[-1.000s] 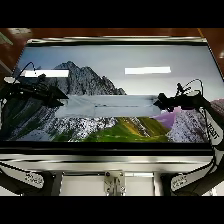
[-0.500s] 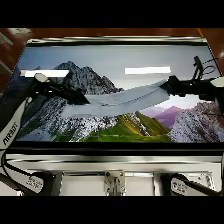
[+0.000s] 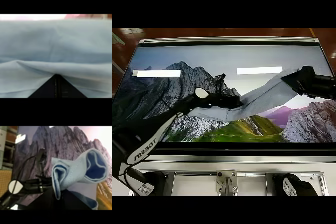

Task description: Fold the shirts.

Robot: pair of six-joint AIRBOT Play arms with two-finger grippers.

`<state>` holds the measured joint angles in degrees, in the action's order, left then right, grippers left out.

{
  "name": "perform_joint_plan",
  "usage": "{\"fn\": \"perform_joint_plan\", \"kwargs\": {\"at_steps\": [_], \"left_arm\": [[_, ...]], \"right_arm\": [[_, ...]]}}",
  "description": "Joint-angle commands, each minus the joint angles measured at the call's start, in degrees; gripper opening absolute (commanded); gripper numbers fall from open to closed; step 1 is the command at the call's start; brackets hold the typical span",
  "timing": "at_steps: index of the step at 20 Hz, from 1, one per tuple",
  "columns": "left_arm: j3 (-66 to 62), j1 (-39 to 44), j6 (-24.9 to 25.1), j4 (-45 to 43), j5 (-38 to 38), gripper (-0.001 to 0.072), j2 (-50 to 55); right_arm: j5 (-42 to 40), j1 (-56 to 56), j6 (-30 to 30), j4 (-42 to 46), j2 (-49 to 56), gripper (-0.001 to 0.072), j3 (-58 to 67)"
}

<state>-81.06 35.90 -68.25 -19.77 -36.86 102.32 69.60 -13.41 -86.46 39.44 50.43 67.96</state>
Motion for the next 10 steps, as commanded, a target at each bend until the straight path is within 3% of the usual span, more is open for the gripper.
{"fn": "perform_joint_plan", "kwargs": {"at_steps": [1, 4, 7, 10], "left_arm": [[-1.1, 5.9, 0.7, 9.4, 5.9, 0.0043, 3.6], [-1.9, 5.6, 1.5, 14.1, 0.8, 0.0042, 7.3], [-1.8, -0.8, 6.3, 13.4, -2.4, 0.0041, 5.4], [-1.8, -11.5, 6.5, 3.4, -6.4, 0.0041, -1.5]], "right_arm": [[1.3, 0.0, -4.1, -0.1, -3.0, 0.0065, 0.1], [1.2, 0.0, -4.3, 1.1, -3.0, 0.0065, 0.1], [1.1, 0.1, -5.0, 6.5, -3.0, 0.0065, 0.0], [0.9, 0.3, -5.0, 6.6, -1.4, 0.0065, 0.0]]}}
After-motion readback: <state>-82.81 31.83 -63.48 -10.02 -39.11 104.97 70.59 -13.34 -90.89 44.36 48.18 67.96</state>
